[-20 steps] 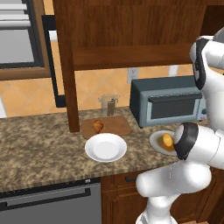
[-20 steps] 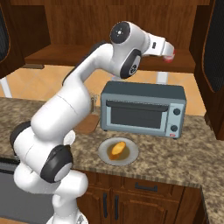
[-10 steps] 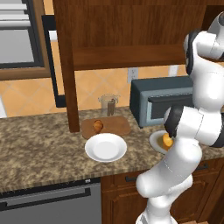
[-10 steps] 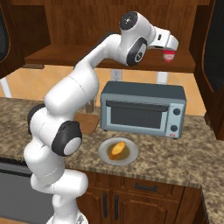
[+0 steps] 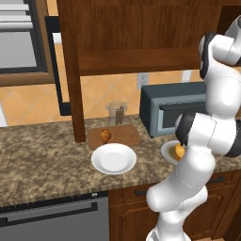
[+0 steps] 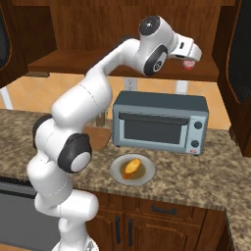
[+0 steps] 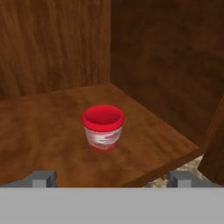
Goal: From the different types of pastries on the counter, select a croissant and place it on the cutting board. Then retrieve a jar of jam from the cabinet and place it alongside the croissant on the cutting board.
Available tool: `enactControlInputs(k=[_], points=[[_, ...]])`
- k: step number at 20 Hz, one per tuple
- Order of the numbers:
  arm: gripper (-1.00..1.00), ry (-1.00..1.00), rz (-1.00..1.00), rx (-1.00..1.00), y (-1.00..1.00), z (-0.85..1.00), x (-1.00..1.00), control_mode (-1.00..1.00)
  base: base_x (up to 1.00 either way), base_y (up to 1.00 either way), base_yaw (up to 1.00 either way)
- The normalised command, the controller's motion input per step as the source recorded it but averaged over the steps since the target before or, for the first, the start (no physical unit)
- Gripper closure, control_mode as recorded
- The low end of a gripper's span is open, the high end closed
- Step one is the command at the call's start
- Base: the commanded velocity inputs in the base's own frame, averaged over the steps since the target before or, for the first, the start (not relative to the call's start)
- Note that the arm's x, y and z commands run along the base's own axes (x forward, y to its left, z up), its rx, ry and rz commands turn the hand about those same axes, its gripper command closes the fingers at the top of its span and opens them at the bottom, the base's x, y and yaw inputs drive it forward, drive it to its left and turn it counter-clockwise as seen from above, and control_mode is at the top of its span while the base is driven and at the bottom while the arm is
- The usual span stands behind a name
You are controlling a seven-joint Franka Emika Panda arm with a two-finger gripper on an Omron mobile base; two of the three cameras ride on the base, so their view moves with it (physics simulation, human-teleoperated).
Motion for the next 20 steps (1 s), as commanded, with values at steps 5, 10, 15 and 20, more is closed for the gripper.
enactControlInputs(k=[5, 10, 15, 20], points=[[-1.00, -0.04, 0.00, 0.00, -0.02, -0.31, 0.25, -1.00, 0.00, 0.00, 0.00], [-1.00, 0.00, 0.00, 0.00, -0.09, -0.23, 0.79, -1.00, 0.00, 0.00, 0.00], [-1.00, 0.00, 0.00, 0.03, -0.46, 0.00, 0.51, -1.00, 0.00, 0.00, 0.00], [-1.00, 0.00, 0.02, 0.06, -0.58, 0.00, 0.23, -1.00, 0.00, 0.00, 0.00]])
